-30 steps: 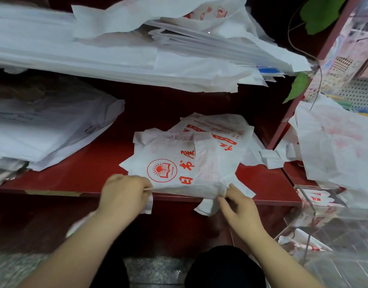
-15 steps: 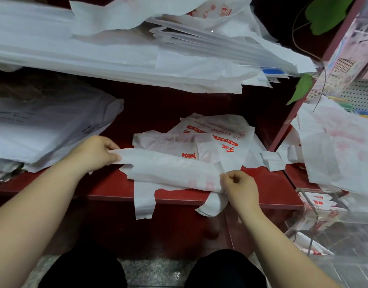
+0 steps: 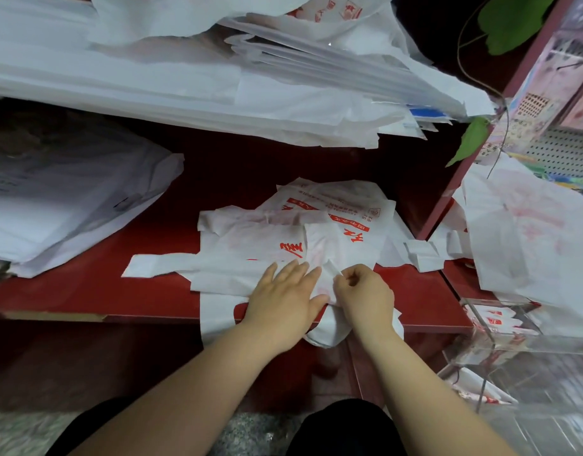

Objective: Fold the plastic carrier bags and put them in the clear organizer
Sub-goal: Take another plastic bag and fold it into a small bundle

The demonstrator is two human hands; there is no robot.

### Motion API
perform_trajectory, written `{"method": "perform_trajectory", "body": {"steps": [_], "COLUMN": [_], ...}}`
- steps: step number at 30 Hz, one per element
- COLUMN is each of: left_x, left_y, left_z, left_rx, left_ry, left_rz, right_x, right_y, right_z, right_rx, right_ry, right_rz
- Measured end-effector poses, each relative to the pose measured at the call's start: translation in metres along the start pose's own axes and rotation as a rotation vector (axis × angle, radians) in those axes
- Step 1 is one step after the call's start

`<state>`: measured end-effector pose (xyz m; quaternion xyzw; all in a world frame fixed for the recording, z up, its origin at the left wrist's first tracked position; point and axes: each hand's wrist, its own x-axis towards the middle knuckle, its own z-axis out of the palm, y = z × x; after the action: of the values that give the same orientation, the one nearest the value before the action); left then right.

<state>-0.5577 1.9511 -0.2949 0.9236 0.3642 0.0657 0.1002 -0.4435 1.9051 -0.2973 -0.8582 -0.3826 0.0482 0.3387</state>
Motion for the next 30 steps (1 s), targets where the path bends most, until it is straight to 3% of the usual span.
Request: {"method": "perform_trajectory", "body": {"steps": [6,17,21,30], "left_x": [0.0,0.001,-0.003,-0.001], "left_y": [-0.019,-0.074,-0.081,-0.08], "left_z": [0.006,-0.008,-0.01,-0.015], "left_rx": [0.025,0.049,0.052,0.036], "left_ry": [-0.147,-0.131,-0.124,-0.14], "left_rz": [-0.088,-0.322,-0.334,-0.332], "right_x": [0.0,0.002,0.001,0.001], "right_y": [-0.001,-0.004,-0.004,-0.001], "right_z": [0.004,0.005,0.008,0.001], "right_rx": [-0.071,-0.233,-0.329,-0.209], "right_ry": [0.013,0.013,0.019,-0.082], "right_rz": [-0.041,-0.068,-0.109,-0.092]}}
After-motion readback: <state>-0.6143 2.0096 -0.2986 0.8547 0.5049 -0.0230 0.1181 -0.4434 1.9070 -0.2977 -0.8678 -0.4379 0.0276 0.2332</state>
